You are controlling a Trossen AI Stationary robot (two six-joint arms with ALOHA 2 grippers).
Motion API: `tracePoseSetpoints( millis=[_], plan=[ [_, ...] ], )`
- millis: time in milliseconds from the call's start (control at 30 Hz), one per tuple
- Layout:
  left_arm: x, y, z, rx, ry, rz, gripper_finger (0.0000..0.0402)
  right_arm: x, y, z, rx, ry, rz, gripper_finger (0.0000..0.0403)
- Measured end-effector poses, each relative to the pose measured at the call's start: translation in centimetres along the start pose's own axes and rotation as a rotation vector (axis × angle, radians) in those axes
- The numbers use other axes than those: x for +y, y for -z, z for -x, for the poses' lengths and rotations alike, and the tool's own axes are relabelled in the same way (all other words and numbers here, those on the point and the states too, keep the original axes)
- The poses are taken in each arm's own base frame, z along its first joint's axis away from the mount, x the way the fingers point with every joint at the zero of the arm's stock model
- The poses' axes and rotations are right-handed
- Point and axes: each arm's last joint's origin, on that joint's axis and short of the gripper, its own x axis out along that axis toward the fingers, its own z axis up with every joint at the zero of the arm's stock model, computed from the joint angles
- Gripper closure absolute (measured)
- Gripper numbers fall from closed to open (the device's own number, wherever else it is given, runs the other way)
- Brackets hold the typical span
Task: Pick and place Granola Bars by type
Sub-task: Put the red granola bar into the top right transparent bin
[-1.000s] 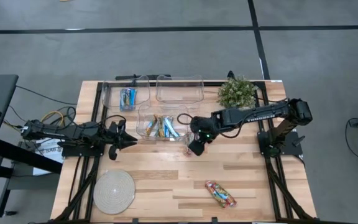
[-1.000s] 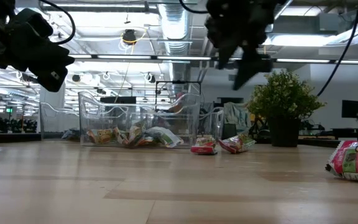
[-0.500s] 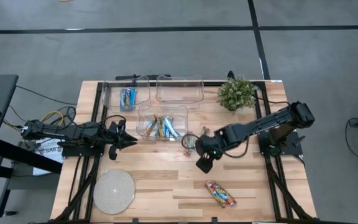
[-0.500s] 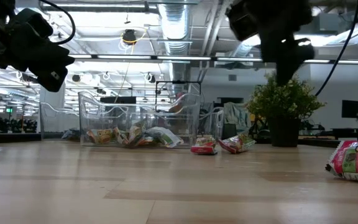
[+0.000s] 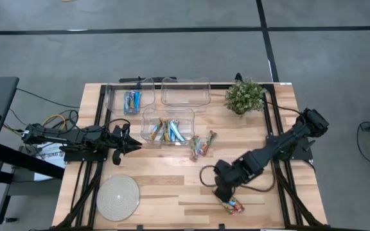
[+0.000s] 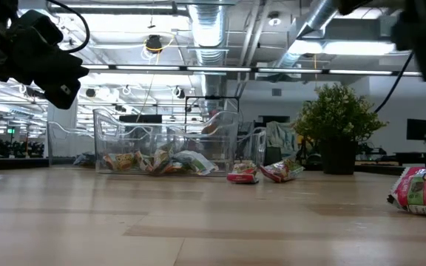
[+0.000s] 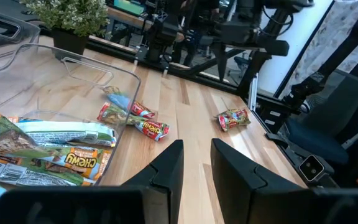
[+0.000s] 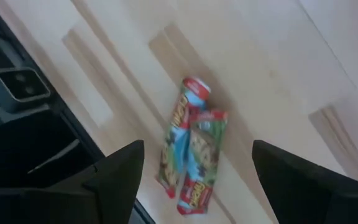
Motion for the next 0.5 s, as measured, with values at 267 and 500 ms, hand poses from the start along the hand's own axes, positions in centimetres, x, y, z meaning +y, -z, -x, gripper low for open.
tracePoseSetpoints(
  millis=[267, 500],
  plan=[
    [0.0, 0.0, 0.0, 0.000, 0.000, 0.000, 0.0328, 0.0, 4.3, -1.4, 0.035, 0.081, -0.031, 0.0109],
    [0.0, 0.0, 0.0, 0.000, 0.000, 0.000, 0.0328, 0.5, 6.0, -1.6, -0.025, 0.086, -0.092, 0.0109]
  ],
)
